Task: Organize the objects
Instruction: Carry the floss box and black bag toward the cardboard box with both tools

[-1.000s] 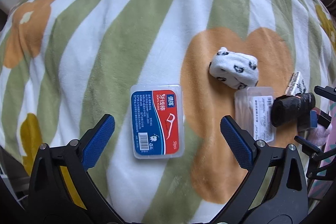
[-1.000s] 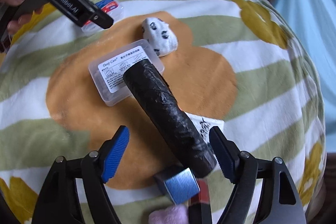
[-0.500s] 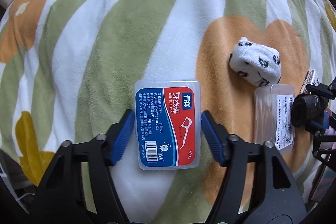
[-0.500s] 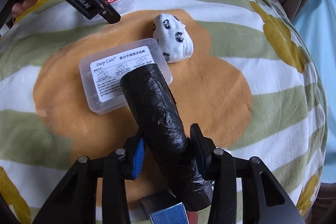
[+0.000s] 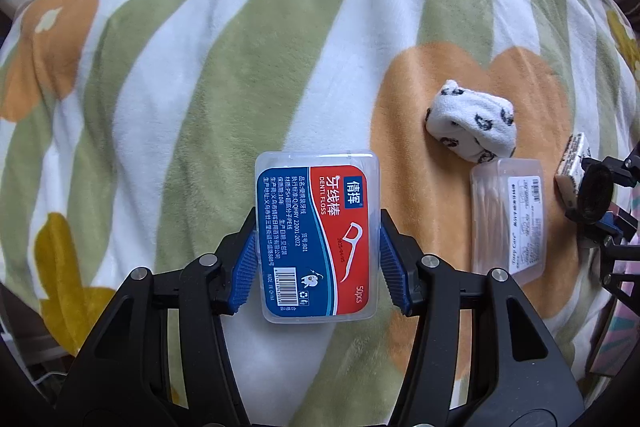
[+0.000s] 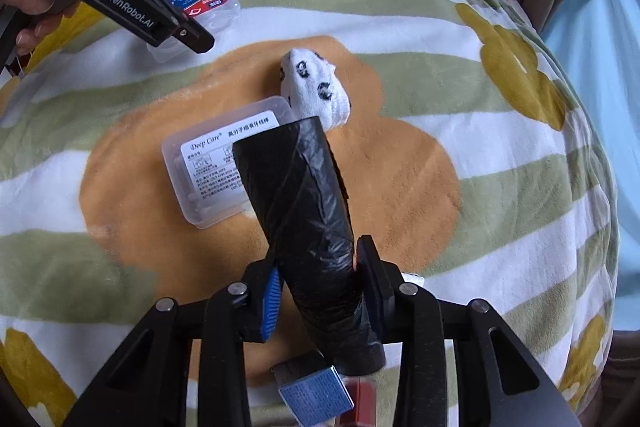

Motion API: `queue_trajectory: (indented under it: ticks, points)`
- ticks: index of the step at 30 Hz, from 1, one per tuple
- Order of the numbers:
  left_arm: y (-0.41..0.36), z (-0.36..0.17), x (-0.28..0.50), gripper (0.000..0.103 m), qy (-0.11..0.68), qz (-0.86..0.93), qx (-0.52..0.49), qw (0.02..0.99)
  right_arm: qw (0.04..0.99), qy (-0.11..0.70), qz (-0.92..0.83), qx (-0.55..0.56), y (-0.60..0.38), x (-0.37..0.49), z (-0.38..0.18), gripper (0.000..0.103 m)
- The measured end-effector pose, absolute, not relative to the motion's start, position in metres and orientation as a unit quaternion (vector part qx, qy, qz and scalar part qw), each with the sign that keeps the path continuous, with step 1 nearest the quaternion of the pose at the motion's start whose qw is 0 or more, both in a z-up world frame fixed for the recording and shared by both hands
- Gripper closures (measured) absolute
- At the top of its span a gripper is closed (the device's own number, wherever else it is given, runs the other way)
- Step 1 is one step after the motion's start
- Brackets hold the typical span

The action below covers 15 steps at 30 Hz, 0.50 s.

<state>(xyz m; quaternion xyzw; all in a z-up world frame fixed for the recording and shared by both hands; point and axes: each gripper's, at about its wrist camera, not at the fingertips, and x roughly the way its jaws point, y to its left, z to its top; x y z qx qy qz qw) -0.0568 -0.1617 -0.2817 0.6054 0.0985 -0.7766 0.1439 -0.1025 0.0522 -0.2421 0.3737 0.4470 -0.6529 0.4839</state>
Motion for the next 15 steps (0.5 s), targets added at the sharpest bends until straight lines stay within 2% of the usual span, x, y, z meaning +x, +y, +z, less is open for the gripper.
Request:
queue_trajectory:
  ticks: [5, 8, 15]
  points:
    - [-0.159, -0.258, -0.043, 0.052, 0.091, -0.786, 0.597, 0.133, 0.471, 0.423, -0.672, 0.384, 0.060, -0.098, -0.212, 0.073]
    - [-0.147, -0.226, -0.043, 0.052, 0.081, -0.794, 0.590, 0.120, 0.460, 0.400, -0.687, 0.396, 0.067, -0.092, -0.191, 0.074]
    - [-0.106, -0.165, -0.062, 0.052, 0.043, -0.820, 0.566, 0.073, 0.407, 0.294, -0.730, 0.465, 0.091, -0.081, -0.140, 0.074]
